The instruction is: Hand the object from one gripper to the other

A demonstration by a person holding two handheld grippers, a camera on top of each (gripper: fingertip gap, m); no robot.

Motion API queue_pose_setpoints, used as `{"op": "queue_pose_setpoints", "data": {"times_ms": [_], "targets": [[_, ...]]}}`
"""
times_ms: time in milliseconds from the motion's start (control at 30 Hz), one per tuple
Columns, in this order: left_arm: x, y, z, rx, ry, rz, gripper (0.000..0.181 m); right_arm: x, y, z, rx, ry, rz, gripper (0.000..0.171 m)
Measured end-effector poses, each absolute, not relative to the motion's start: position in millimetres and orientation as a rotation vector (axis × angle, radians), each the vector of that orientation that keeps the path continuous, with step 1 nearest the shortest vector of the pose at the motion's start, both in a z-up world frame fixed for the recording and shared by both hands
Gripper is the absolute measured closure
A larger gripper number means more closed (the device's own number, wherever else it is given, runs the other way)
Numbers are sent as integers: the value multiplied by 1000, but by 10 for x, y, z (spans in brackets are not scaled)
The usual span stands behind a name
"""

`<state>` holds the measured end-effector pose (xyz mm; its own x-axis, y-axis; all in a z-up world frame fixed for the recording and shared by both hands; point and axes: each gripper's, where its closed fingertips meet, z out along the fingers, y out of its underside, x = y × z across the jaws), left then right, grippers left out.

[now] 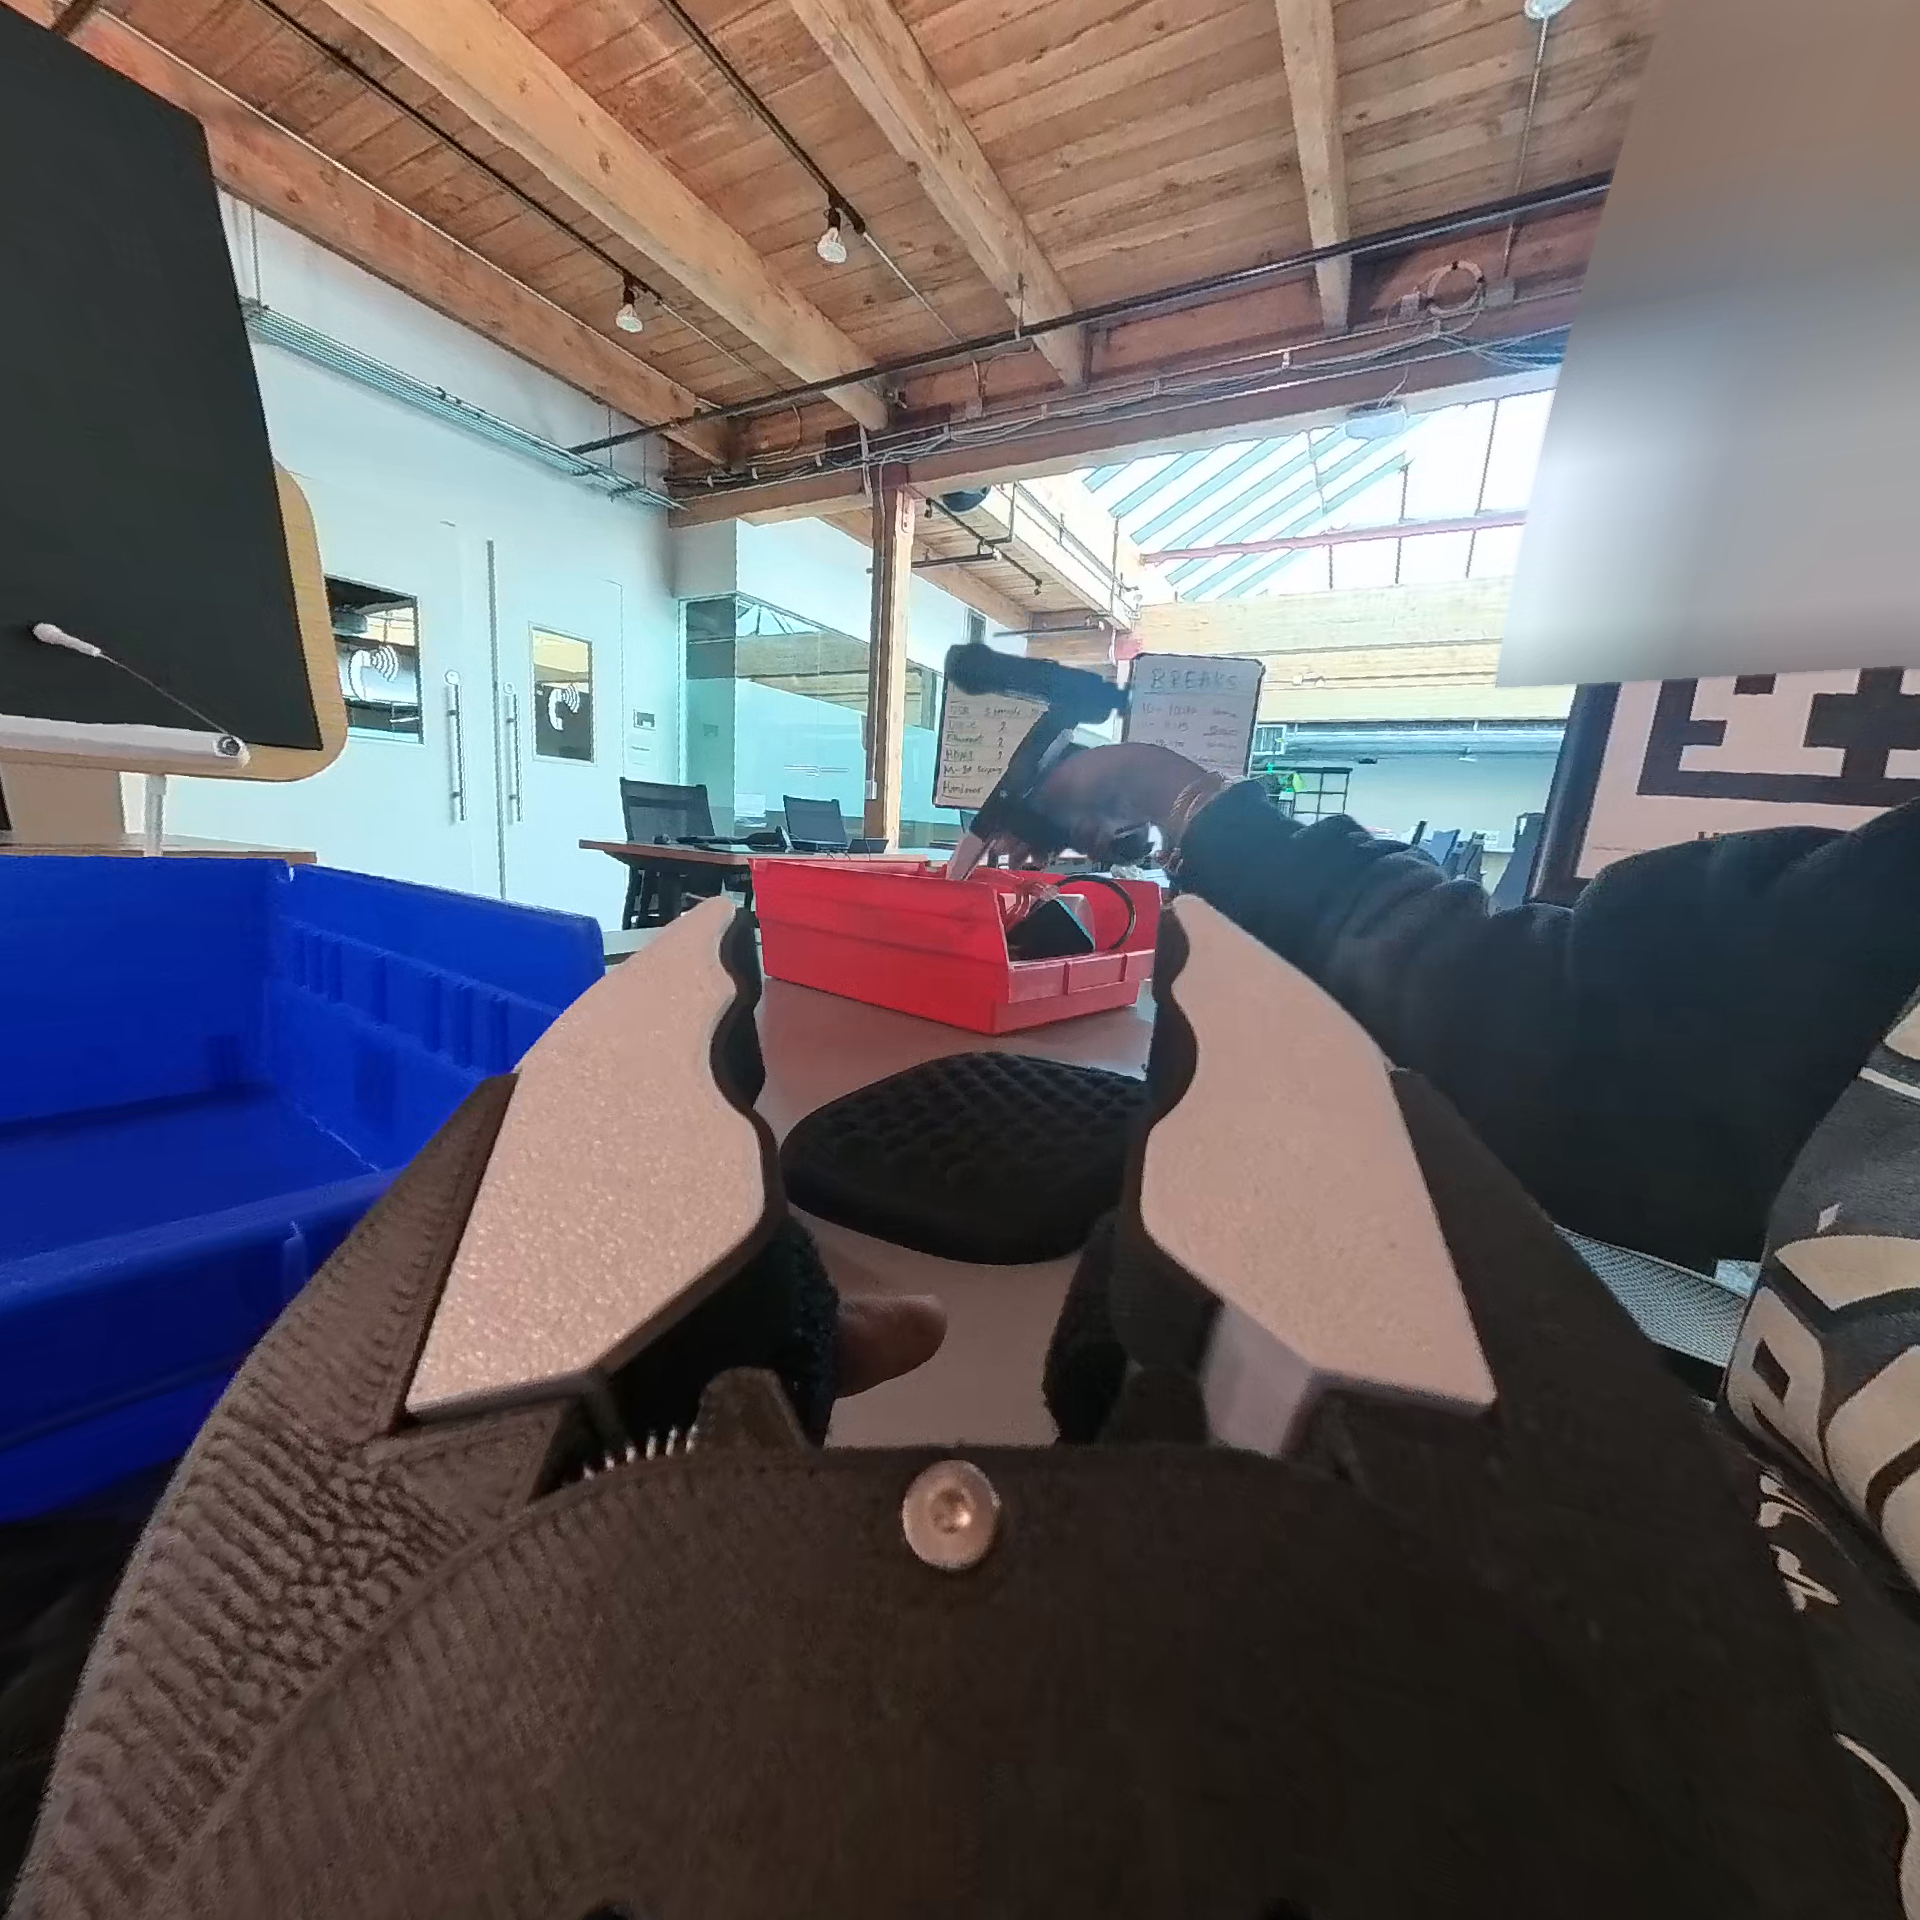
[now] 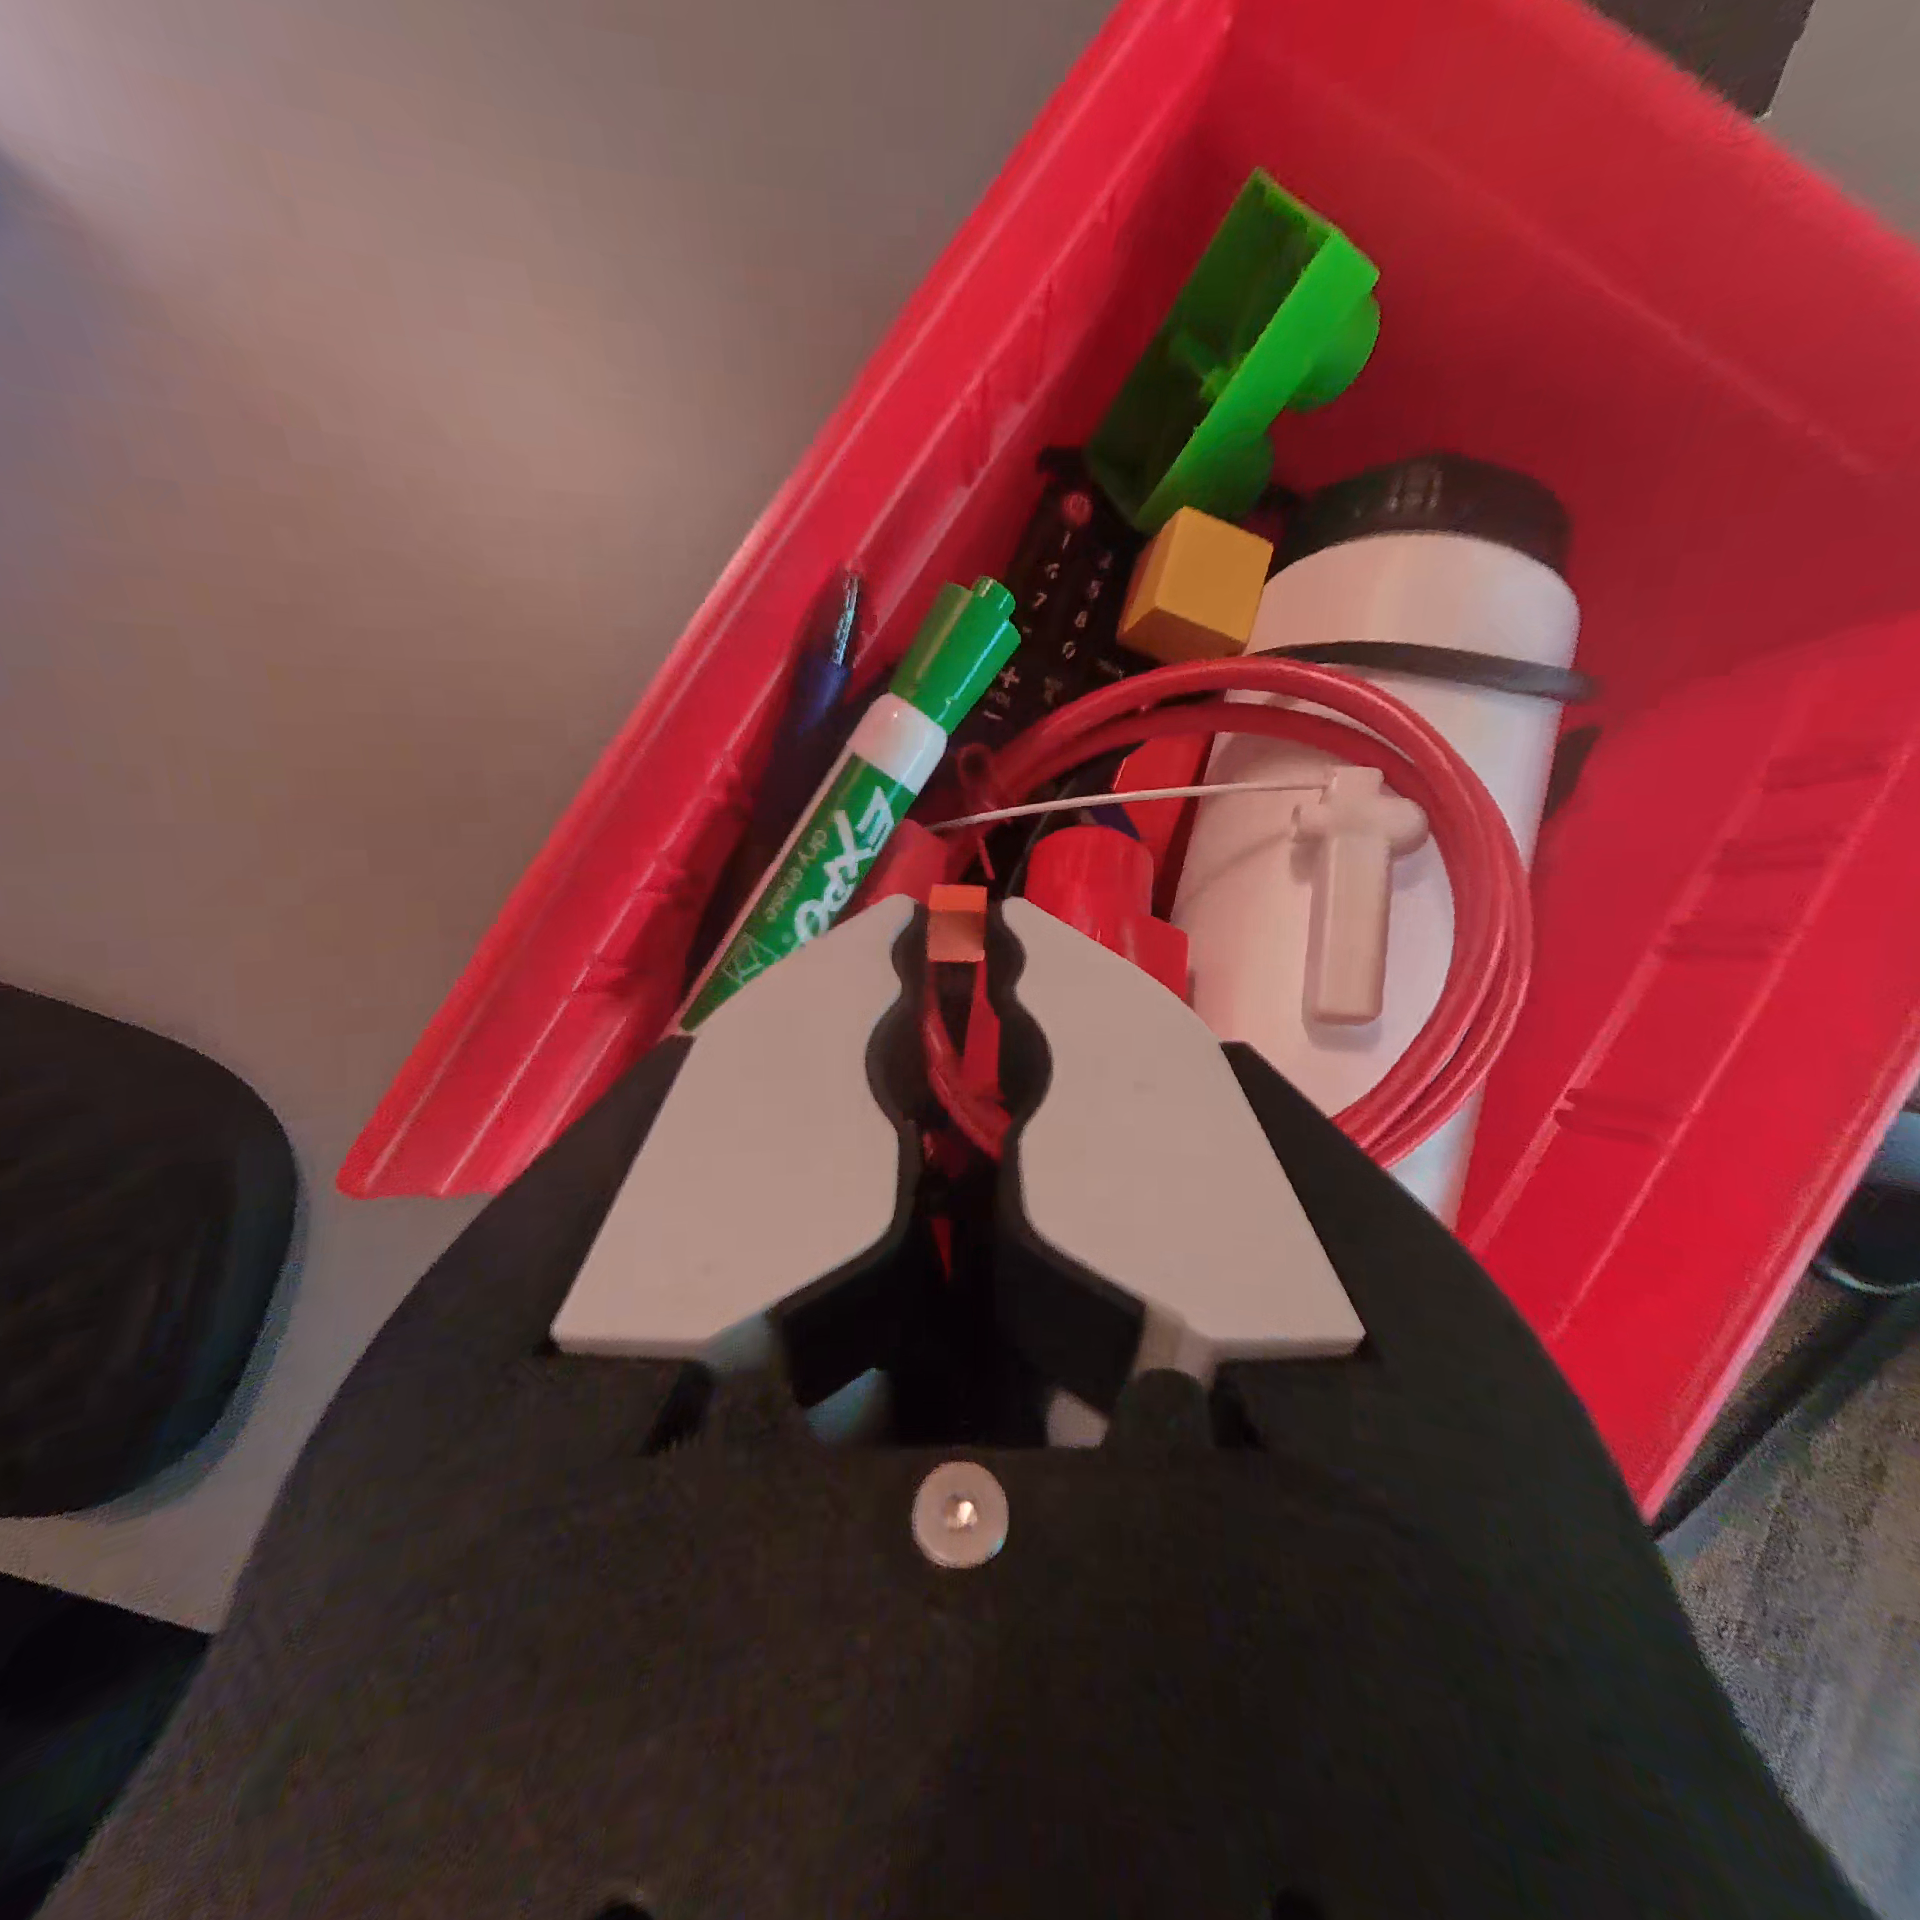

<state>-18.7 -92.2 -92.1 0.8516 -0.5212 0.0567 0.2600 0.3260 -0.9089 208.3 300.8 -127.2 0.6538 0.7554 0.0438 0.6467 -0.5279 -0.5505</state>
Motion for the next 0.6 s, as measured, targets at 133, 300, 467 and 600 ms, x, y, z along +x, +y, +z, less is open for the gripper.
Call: {"op": "queue_pose_setpoints", "data": {"times_ms": [133, 300, 467, 600], "targets": [[-183, -922, -923, -1130, 268, -517, 109, 2052, 3004, -1289, -2325, -1079, 280, 158], [-176, -917, -928, -1134, 272, -507, 109, 2065, 3005, -1275, -2300, -1059, 263, 144], [-175, -916, -928, -1134, 272, -506, 109, 2159, 2971, -1146, -2234, -983, 267, 122], [-180, -915, -926, -1134, 269, -507, 109, 2452, 2871, -970, -2166, -812, 316, 101]]}}
